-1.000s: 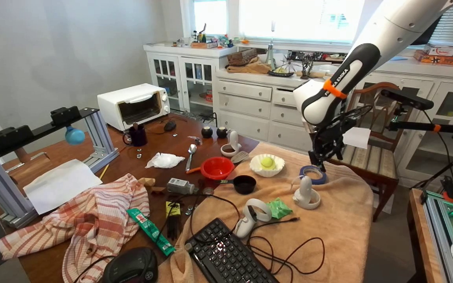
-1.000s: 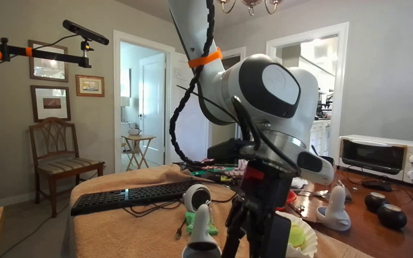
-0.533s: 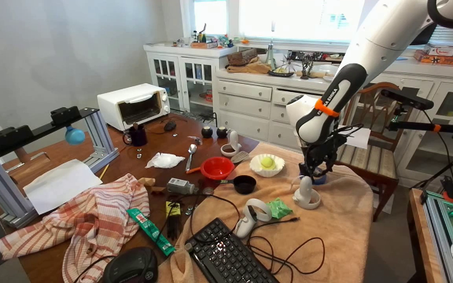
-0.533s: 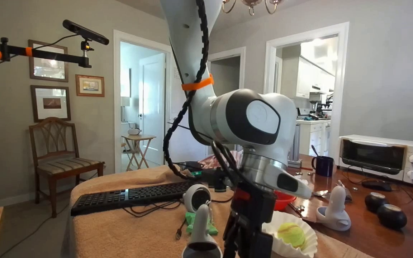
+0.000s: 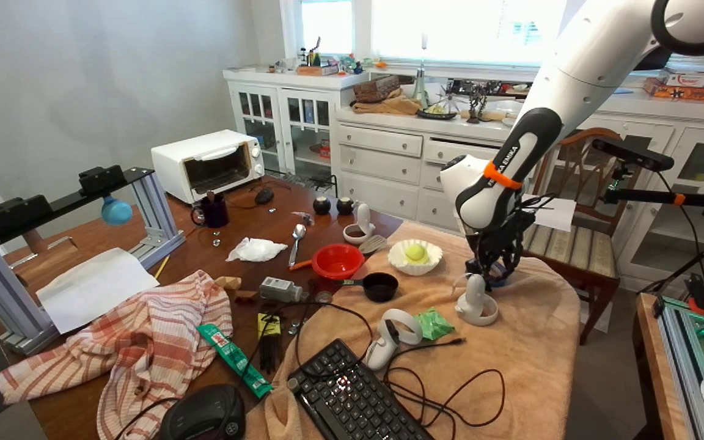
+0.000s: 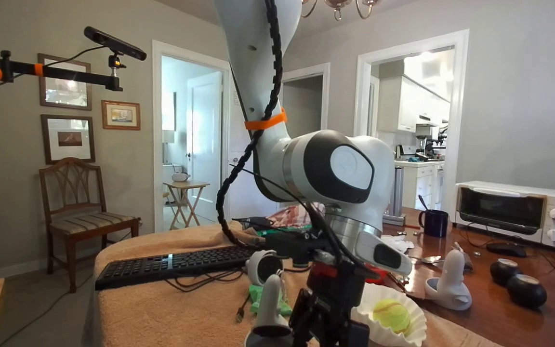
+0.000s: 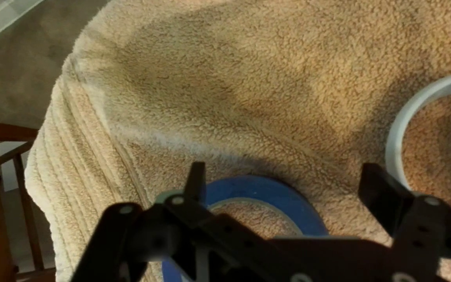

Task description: Put the blue tape around the controller at the right back

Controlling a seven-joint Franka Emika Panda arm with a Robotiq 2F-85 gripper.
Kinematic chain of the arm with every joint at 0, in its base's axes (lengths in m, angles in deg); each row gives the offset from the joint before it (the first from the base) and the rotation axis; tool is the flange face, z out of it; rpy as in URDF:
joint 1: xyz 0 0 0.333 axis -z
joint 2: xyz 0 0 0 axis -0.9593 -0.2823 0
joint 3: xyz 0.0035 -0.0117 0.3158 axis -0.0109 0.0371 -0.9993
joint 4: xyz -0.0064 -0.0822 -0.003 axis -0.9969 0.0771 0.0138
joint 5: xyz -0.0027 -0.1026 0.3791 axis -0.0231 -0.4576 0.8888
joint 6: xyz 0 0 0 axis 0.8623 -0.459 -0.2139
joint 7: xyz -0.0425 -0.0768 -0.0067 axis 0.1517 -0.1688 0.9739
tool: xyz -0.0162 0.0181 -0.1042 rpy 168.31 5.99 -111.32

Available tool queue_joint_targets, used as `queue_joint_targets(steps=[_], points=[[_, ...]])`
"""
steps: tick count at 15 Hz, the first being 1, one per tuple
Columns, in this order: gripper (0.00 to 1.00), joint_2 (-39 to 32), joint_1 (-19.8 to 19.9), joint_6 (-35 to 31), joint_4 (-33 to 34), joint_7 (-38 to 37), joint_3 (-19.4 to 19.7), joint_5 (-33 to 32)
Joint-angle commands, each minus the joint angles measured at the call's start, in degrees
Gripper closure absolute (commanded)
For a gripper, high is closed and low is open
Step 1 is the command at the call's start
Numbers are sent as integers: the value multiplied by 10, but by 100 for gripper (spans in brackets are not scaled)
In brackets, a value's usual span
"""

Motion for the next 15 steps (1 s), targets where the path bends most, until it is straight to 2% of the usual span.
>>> queue_joint_targets(steps=[1,4,5,7,15], points=[[0,-8,-2,14,14,44,3,-12],[0,-6,0,28,20,51,3,-2],[0,-1,-2,6,8,44,3,-1],[0,-1,-2,7,9,44,3,-1],[0,-6,10,-102,-4,59,-5,10]])
